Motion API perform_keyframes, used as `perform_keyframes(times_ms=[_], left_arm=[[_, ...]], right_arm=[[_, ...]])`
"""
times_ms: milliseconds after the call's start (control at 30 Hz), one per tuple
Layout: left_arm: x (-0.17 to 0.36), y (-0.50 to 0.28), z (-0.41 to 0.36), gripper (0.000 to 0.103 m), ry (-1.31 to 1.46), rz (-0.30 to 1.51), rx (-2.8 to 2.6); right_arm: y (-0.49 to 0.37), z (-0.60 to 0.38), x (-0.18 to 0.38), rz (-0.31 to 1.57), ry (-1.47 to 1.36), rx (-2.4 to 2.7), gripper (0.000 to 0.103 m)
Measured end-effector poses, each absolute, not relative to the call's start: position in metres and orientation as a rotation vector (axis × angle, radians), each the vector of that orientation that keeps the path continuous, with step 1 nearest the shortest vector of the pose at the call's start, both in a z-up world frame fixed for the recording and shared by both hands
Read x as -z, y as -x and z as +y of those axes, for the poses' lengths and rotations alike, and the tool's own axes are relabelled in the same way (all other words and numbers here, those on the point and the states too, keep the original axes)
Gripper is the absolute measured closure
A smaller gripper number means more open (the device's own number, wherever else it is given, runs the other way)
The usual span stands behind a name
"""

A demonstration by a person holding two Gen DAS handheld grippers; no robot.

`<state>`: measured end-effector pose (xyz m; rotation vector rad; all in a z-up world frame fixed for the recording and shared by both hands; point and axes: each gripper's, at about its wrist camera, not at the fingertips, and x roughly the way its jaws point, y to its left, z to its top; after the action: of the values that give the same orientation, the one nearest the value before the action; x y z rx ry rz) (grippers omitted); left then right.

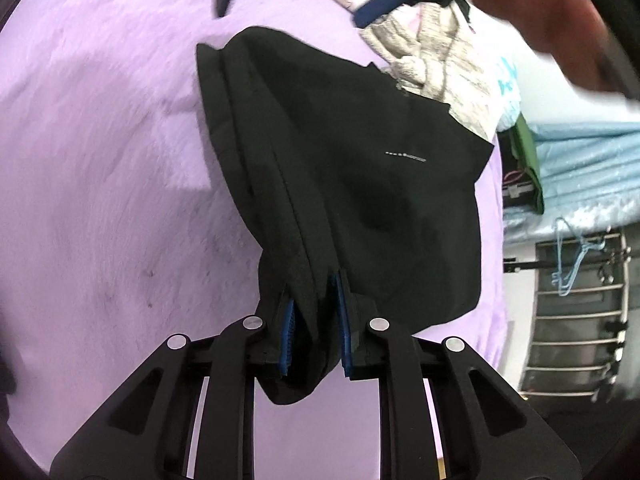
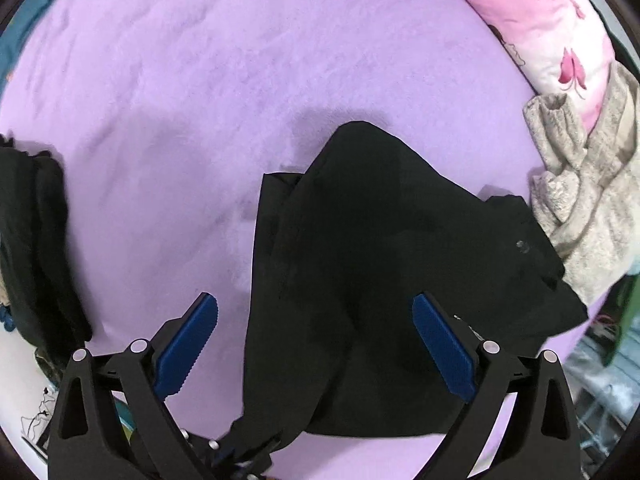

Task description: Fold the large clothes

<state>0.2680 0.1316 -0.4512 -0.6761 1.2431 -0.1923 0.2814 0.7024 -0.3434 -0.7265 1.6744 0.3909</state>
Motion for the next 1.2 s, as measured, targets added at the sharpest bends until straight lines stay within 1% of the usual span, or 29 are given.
perform_keyframes(times_ms=[100,300,533,700,867,1100,1167,1200], left_arm=[[0.445,-0.269,0.124,0.088,0.651,1.239,0.188],[0.440,-0.272,0.116,0.088,0.596,1.240,0.182],[0.432,-0.274,0.105,0.088,0.560,1.234,0.193],[0.427,-0.275,0.099,0.088,0.506,1.236,0.167],[0.424,-0.277,0.094,0.088,0.489,1.233,0.167],[0.418,-0.278,0.084,0.088,0.458,1.232,0.182],[0.417,-0.278,0.083,0.088,0.448,1.230,0.184],[0.418,-0.278,0.082,0.088,0.446,1.231,0.186]], right_arm=[[-0.285,0.707,0.355,1.766,0.708,-0.333,0.007],[-0.279,0.720,0.392,1.885,0.873,-0.245,0.007],[-0.285,0.733,0.411,1.868,0.915,-0.104,0.007],[-0.284,0.728,0.425,1.809,0.954,0.002,0.007],[-0.282,0.726,0.435,1.785,0.990,0.016,0.007],[-0.278,0.717,0.451,1.782,0.961,0.035,0.007],[-0.277,0.715,0.454,1.788,0.960,0.028,0.008],[-0.276,0.714,0.454,1.782,0.970,0.015,0.011]])
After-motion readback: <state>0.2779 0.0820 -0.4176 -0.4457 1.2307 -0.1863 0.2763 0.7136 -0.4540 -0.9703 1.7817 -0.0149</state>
